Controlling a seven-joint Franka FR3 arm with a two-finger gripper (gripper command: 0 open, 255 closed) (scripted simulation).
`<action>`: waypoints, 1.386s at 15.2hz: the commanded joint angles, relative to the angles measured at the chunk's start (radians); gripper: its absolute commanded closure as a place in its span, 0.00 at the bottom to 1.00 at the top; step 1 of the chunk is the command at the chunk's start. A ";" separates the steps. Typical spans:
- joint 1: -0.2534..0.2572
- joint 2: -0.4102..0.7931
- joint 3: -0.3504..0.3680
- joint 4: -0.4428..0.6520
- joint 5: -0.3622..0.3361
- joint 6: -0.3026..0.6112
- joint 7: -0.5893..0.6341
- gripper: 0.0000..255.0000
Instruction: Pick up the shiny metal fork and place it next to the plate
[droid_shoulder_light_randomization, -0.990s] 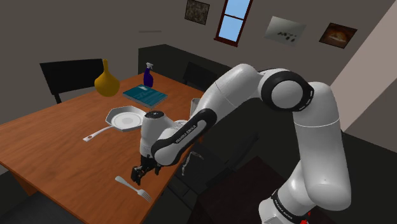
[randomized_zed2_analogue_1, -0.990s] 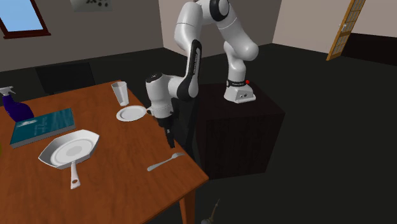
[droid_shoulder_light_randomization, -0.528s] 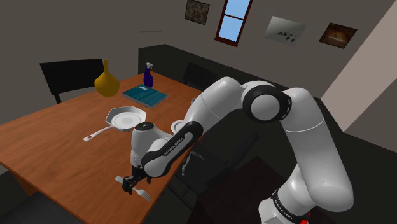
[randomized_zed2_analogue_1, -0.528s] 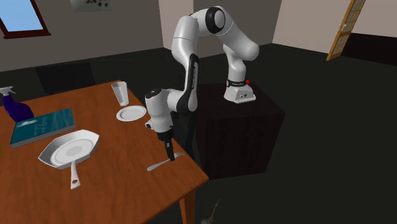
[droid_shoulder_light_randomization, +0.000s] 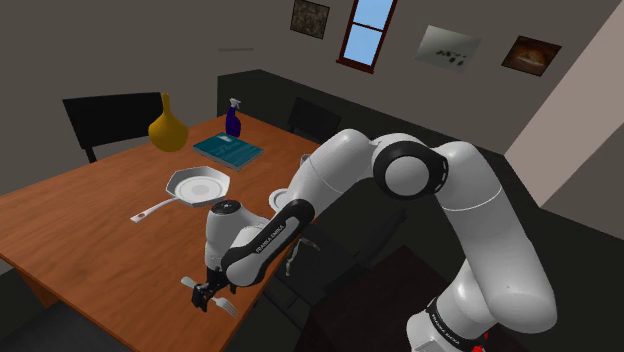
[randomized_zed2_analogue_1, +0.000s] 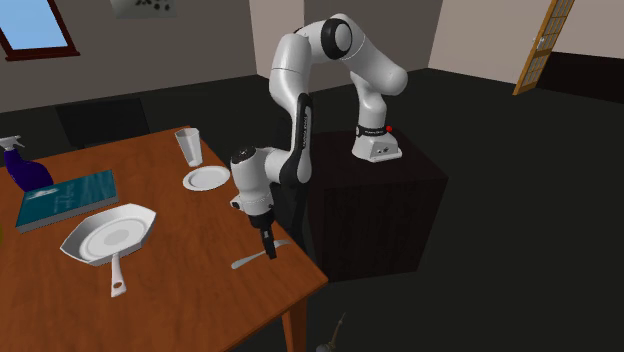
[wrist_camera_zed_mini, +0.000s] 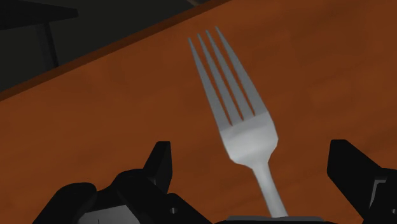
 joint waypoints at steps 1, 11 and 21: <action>0.000 0.001 0.000 0.000 0.000 0.000 0.000 0.00; 0.000 0.000 0.000 0.000 0.000 0.000 0.000 1.00; -0.020 -0.097 0.024 -0.046 0.016 -0.051 -0.001 1.00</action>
